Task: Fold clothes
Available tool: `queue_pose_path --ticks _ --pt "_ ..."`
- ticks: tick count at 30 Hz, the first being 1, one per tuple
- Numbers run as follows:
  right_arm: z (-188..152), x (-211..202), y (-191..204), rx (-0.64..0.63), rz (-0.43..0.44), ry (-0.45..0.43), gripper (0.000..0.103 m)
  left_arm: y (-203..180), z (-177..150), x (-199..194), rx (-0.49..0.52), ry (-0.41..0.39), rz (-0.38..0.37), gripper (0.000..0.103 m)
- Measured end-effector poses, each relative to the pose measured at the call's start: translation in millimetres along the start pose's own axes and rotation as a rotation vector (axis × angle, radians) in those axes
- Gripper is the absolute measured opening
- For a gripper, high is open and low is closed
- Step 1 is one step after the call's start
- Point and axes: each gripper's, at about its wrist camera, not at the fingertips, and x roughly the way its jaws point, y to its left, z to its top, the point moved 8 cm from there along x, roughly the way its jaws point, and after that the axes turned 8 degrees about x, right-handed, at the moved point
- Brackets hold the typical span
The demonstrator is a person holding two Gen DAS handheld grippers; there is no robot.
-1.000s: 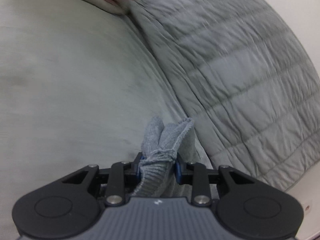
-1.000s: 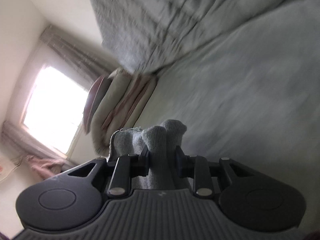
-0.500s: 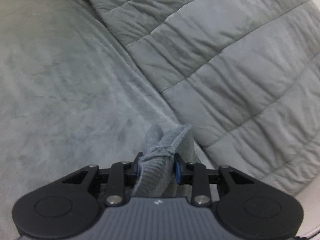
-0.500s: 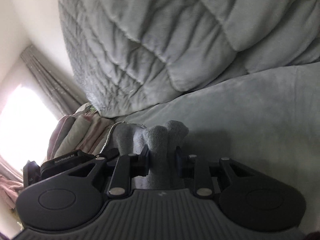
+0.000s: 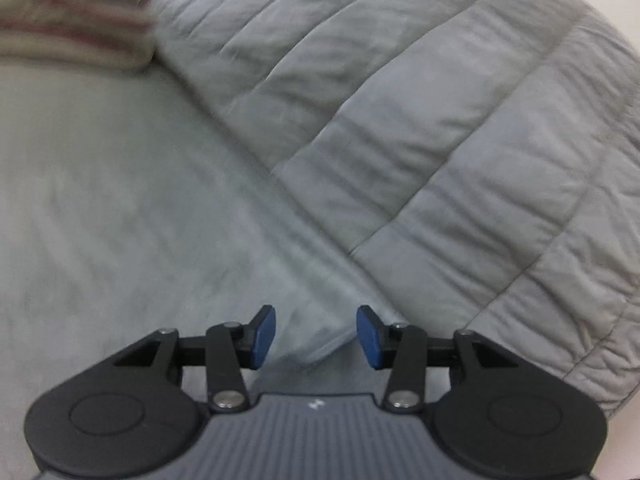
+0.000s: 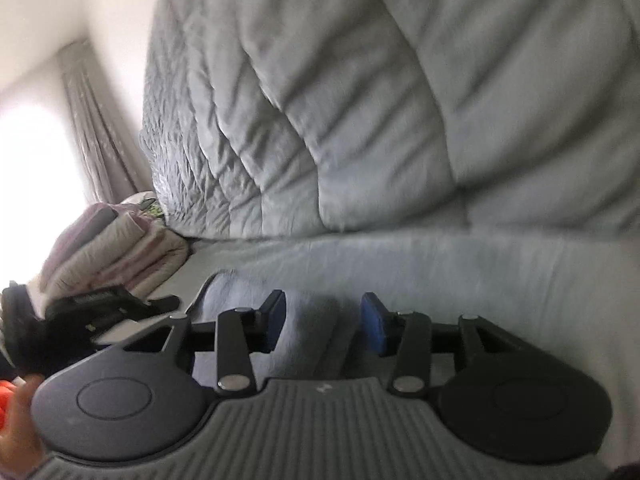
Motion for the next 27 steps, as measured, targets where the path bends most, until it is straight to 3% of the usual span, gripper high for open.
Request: queue_pose_path --ticks 5,9,13,17,21,27 --pt "-6 1 28 -0.185 -0.009 -0.041 0.046 -33 -9 10 0.082 0.016 -0.094 0.037" --pt "-22 14 46 -0.305 -0.004 -0.037 0.041 -42 -32 26 0.169 0.073 -0.105 0.037" --pt "-29 32 38 -0.310 -0.034 0.017 0.032 -34 -41 42 0.169 0.091 -0.077 0.034" --pt "-35 46 28 -0.304 -0.074 0.065 0.030 -26 -40 44 0.083 0.054 -0.083 0.033" --pt "-35 36 37 -0.335 -0.080 0.056 0.031 -27 -35 29 0.041 0.055 -0.093 0.033" --pt "-36 15 51 -0.352 -0.040 0.061 0.033 -27 -38 -7 0.071 0.063 -0.102 0.034"
